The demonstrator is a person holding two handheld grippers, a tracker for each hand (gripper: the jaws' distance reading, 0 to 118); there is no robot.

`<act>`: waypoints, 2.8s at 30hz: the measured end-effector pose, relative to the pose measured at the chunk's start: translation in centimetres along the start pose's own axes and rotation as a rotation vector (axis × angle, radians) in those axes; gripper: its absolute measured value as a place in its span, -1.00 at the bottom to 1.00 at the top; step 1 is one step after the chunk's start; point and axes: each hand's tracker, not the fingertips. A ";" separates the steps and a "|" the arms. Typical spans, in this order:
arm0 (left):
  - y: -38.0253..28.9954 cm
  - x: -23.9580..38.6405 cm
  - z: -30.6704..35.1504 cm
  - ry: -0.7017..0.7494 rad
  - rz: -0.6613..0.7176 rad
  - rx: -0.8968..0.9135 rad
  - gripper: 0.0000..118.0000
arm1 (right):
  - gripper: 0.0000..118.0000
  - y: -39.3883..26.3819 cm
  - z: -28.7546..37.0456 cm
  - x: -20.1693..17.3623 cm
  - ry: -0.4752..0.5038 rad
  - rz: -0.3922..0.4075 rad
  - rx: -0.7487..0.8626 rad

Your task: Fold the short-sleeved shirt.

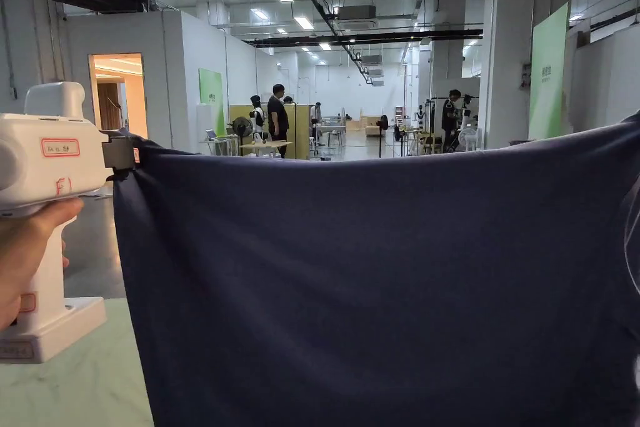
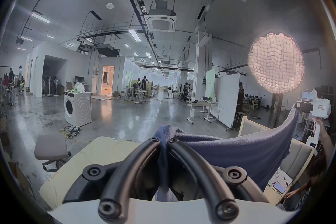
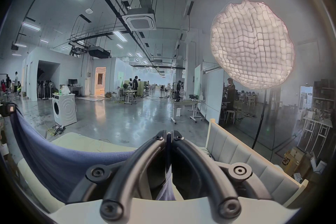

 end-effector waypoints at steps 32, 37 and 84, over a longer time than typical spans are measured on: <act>-7.5 -3.4 -17.2 -0.009 0.093 -0.080 -0.93 | -0.95 -5.9 -15.3 -5.4 -0.009 0.060 -0.087; -8.6 -3.5 -20.6 0.018 0.112 -0.085 -0.93 | -0.95 -6.7 -18.5 -6.7 -0.029 0.050 -0.111; -46.3 -8.7 8.7 -0.109 0.308 -0.488 -0.93 | -0.95 -48.5 11.9 -1.2 0.007 -0.260 -0.600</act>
